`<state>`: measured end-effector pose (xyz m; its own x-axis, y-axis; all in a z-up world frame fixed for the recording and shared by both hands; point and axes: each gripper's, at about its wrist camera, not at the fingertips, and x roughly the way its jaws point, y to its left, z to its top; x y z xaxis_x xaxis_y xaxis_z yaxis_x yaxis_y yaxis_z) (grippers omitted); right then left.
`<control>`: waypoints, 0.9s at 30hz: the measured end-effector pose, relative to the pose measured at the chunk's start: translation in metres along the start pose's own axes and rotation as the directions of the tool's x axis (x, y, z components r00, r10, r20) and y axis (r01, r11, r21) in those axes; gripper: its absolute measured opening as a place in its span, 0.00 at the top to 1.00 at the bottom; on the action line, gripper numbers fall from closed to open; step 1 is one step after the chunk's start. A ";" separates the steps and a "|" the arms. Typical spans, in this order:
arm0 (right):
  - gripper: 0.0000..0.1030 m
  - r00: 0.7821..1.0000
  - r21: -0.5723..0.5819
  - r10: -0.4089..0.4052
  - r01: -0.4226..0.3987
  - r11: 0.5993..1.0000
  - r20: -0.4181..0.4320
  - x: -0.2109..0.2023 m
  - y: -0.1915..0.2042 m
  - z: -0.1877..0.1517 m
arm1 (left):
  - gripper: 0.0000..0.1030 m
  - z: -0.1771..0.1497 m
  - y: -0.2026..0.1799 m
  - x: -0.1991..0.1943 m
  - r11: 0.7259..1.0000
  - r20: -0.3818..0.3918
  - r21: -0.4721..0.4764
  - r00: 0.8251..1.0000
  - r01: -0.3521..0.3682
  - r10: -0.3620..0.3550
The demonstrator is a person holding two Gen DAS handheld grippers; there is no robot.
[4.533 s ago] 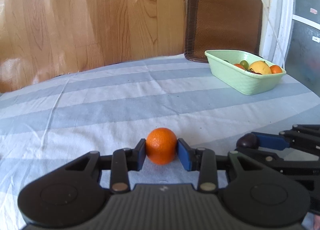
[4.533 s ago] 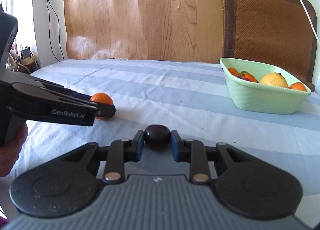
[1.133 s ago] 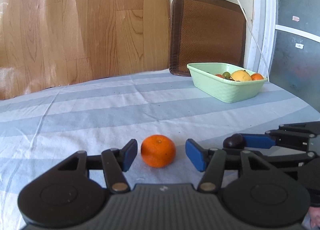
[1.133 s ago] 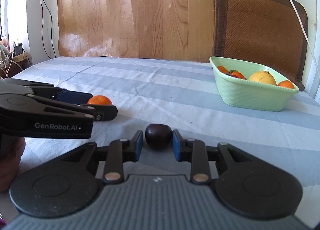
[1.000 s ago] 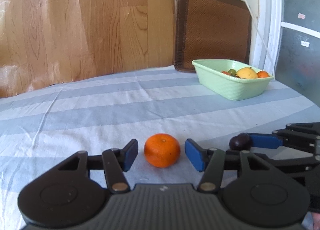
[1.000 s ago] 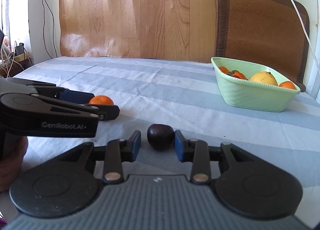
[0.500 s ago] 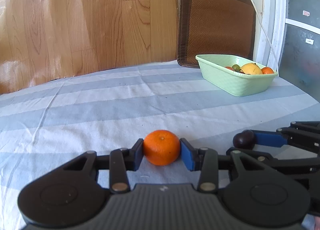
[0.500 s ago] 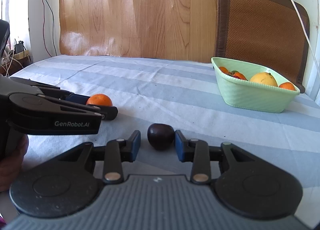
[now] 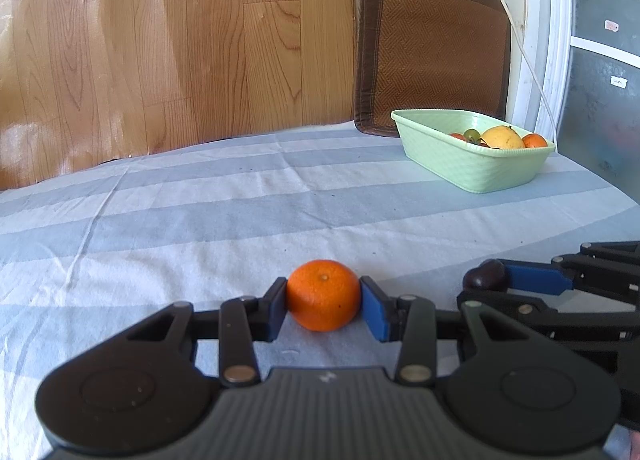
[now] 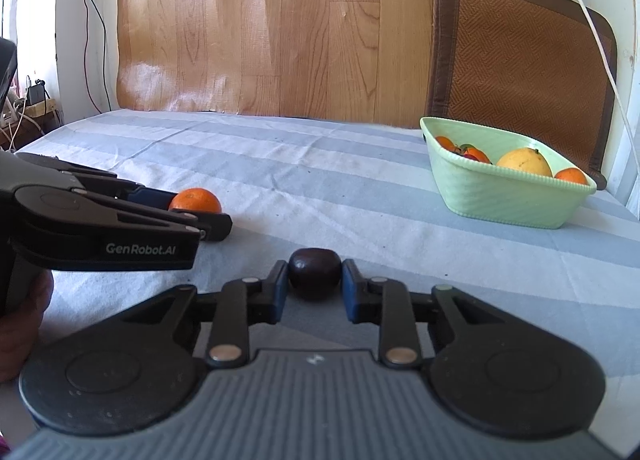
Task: Organize fruits
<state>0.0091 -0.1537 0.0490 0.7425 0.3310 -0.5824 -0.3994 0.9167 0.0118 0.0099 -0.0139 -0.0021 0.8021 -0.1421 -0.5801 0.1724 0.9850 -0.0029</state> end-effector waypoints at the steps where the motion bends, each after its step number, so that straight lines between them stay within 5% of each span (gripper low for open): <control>1: 0.70 1.000 0.000 0.001 -0.001 1.000 0.001 0.000 0.000 0.000 | 0.63 0.000 0.000 0.000 1.000 0.000 0.001 1.000 0.000 0.000; 27: 0.70 1.000 -0.004 -0.001 0.001 1.000 0.007 0.000 0.002 0.000 | 0.63 0.000 0.000 -0.001 1.000 0.006 0.002 1.000 0.000 0.000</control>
<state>0.0081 -0.1522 0.0486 0.7466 0.3313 -0.5768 -0.4008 0.9161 0.0075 0.0088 -0.0141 -0.0016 0.8055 -0.1428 -0.5751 0.1738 0.9848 -0.0010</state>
